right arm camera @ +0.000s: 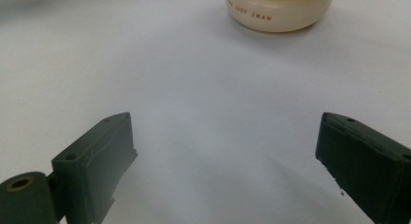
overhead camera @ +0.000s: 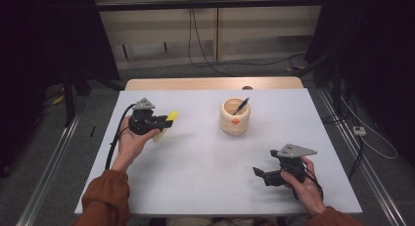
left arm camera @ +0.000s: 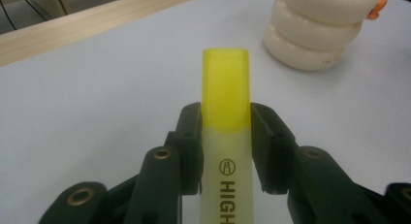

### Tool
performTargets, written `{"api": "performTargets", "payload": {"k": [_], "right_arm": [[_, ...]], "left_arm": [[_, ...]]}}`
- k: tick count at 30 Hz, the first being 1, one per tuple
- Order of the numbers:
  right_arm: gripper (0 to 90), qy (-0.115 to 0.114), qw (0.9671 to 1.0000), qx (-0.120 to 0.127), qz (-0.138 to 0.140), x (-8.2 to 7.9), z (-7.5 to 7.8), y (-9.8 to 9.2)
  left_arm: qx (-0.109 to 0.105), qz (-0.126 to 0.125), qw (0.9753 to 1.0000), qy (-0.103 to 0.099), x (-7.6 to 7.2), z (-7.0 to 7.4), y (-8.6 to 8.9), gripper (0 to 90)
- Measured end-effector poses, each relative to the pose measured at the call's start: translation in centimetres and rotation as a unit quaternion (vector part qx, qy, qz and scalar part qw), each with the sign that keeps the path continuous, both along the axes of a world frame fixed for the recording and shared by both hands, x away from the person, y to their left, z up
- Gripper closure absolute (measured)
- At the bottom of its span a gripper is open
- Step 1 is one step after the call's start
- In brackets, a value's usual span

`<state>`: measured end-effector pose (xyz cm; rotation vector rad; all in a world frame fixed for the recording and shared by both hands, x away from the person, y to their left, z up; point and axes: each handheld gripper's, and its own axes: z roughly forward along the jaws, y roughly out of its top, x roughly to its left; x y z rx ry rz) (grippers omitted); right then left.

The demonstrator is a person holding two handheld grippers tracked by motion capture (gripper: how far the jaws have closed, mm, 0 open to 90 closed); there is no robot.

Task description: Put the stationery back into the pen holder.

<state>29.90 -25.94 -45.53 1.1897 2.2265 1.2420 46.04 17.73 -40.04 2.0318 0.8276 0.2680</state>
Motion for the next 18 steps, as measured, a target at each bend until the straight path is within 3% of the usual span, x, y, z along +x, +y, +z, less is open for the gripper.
{"api": "performTargets", "payload": {"k": [7,12,14,18], "right_arm": [[6.7,0.000,1.0000,-0.001,0.000,0.0,0.0,0.0],[6.7,-0.001,1.0000,-0.001,-0.001,0.0,0.0,0.0],[6.7,0.000,1.0000,0.000,-0.001,0.0,0.0,0.0],[6.7,0.000,1.0000,-0.001,-0.002,0.0,0.0,0.0]], "left_arm": [[-0.030,0.003,0.9994,-0.018,-0.6,0.6,-0.6,67.4],[-0.037,-0.006,0.9989,-0.029,-1.1,1.1,-1.3,67.4],[-0.028,-0.010,0.9986,-0.043,-1.3,1.5,-1.7,67.4],[-0.037,-0.020,0.9980,-0.047,-1.7,1.9,-2.7,67.4]]}}
